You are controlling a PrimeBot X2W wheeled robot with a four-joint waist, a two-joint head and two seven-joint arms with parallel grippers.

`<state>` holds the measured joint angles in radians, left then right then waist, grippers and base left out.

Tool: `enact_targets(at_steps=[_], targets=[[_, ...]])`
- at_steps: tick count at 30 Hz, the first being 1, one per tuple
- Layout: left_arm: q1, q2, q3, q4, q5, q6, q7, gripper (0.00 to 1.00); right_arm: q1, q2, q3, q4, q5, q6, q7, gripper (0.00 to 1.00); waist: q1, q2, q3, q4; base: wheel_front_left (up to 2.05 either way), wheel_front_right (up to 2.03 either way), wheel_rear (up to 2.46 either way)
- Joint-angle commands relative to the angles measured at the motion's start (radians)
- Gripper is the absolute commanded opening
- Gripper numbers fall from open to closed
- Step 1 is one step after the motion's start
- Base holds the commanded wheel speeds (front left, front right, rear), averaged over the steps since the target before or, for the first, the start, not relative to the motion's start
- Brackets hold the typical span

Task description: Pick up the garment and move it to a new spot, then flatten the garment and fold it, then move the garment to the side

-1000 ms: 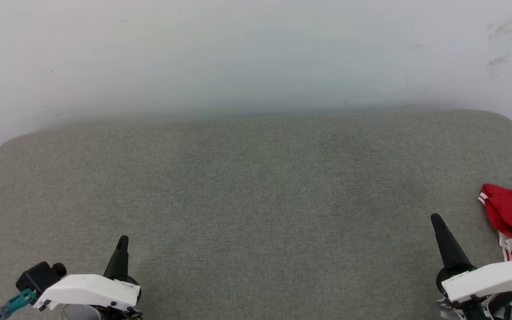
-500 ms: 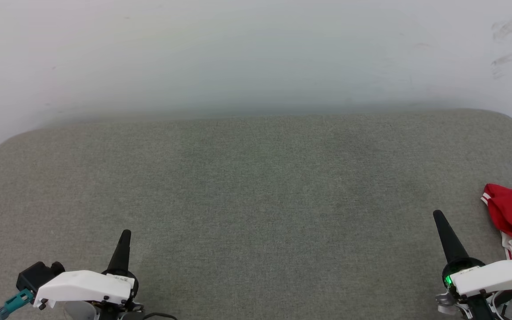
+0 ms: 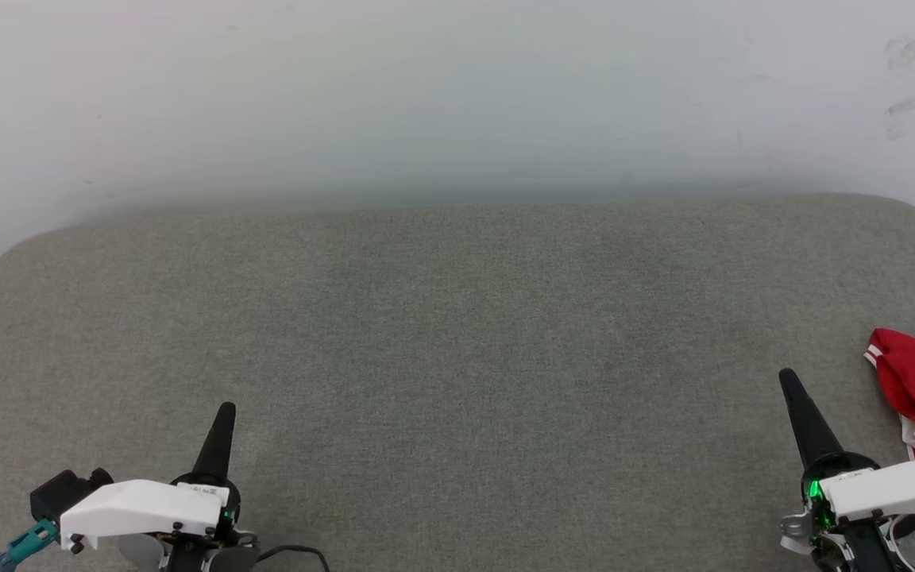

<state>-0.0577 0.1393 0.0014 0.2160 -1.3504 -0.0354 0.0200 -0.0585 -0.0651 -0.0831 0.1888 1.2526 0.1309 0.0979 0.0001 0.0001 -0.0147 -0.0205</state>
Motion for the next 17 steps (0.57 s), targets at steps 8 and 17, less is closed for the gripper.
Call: enact_targets(at_steps=[8, 17], targets=[[-0.029, -0.017, 0.028, 0.002, -0.059, -0.024, 0.021, 0.0, -0.028, 0.004, -0.008, 0.009, 0.081, 0.0, 0.005, 0.0, 0.0, -0.0001, 0.003, 0.003, 0.0, 0.0, 0.0], [-0.039, -0.038, 0.05, 0.01, -0.115, -0.045, 0.04, 0.0, -0.035, 0.008, -0.015, 0.022, 0.155, 0.0, 0.008, 0.0, -0.0001, -0.0001, 0.006, 0.007, 0.0, 0.0, 0.0]])
